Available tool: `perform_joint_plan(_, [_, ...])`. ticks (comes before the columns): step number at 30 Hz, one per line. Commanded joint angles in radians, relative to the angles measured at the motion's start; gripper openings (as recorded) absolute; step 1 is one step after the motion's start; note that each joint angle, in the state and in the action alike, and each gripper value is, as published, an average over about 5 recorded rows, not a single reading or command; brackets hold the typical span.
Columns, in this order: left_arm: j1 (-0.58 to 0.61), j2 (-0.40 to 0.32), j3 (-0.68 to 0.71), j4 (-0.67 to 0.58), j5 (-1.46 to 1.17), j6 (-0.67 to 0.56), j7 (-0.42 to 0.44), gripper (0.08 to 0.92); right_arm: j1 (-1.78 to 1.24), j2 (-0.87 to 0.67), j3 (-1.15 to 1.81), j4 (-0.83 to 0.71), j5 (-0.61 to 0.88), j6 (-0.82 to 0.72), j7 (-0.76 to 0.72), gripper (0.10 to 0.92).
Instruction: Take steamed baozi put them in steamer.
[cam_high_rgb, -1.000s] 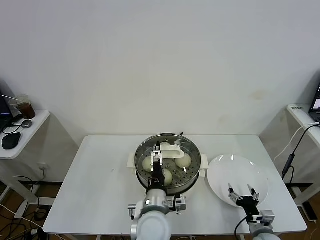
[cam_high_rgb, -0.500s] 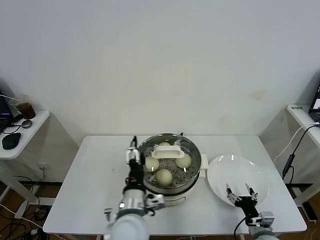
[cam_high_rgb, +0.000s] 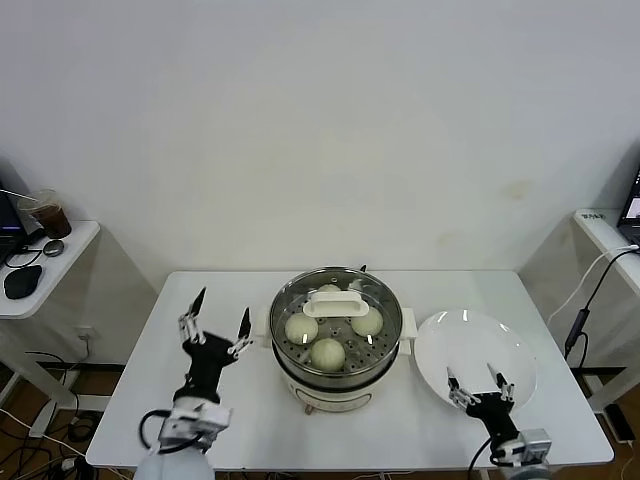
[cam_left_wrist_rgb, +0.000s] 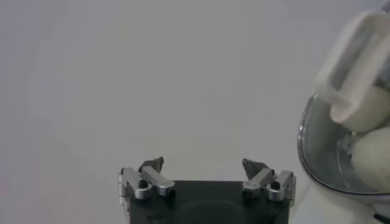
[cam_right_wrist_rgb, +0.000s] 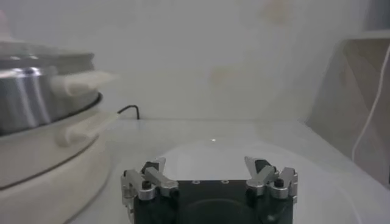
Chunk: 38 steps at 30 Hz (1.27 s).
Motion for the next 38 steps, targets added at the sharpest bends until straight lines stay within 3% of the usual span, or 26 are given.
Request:
perform_joint_plan(1, [0.200,-0.015,-0.147,0.096,-0.576,-0.065,-0.095,0.823,-0.060,-0.002,-0.007,0.088,-0.018,-0.040,0.017,0.823])
perform_joint_plan(4, [0.218,-0.024,-0.144,0.091,-0.610,-0.006,-0.088,0.823,-0.068,-0.003,-0.002,0.100,-0.024,-0.053,0.019,0.823])
perform_joint_plan(14, [0.253,-0.011,-0.140,0.048,-0.588,-0.005,-0.011,0.823,-0.097,0.000,0.024,0.134,-0.049,-0.111,0.006,0.823])
perform_joint_plan(22, [0.269,-0.015,-0.137,0.025,-0.566,-0.004,0.007,0.823,-0.115,-0.003,0.053,0.210,-0.116,-0.164,-0.043,0.823])
perform_joint_plan(38, [0.285,-0.011,-0.136,-0.019,-0.538,0.021,0.033,0.823,-0.112,0.003,0.067,0.219,-0.162,-0.175,-0.056,0.823])
